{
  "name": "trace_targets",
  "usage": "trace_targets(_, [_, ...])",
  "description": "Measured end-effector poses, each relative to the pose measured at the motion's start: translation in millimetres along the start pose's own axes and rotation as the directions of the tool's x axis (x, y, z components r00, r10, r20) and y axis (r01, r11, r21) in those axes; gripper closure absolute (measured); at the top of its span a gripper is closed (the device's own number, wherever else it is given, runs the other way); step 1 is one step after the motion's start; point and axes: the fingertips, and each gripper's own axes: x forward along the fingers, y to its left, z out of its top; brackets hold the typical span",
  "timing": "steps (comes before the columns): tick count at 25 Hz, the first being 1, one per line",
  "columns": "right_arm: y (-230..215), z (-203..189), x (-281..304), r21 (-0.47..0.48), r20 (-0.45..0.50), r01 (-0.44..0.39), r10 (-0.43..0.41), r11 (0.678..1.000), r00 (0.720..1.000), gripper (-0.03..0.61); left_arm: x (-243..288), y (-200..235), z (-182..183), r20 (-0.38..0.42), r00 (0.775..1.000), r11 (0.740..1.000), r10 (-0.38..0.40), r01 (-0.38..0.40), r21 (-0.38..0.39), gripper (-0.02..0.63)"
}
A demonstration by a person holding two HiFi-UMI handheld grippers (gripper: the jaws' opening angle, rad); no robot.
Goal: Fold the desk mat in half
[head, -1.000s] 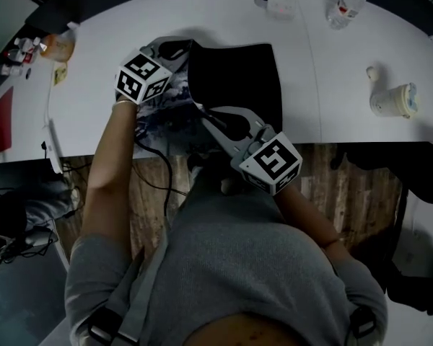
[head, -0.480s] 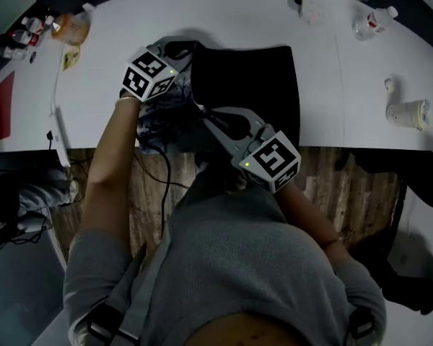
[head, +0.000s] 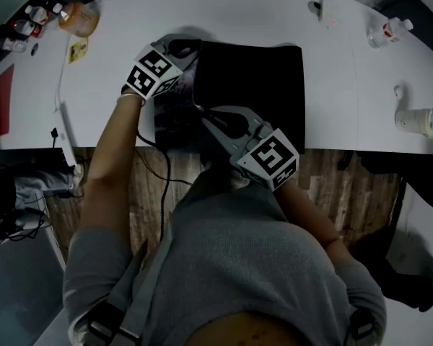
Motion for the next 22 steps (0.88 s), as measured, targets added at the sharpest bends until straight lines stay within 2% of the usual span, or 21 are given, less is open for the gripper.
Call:
trace_targets(10, [20.7,-4.6,34.0,0.004,-0.026,-0.028,0.028,1.000,0.999,0.548,-29.1,12.7,-32.9,-0.005,1.000,1.000,-0.013,0.013,0.001,0.571])
trace_targets(16, [33.1,-8.0,47.8,0.017,-0.049,-0.058,0.059,0.998,0.997,0.548,-42.7,16.9,-48.7,-0.032,0.999,0.998,-0.005,0.007,0.056,0.569])
trace_targets(22, [45.3,-11.7,63.1,0.014,-0.074,-0.083,0.084,0.996,0.994,0.547,-56.6,20.9,-67.5,-0.061,0.998,0.998,0.000,0.004,0.063,0.569])
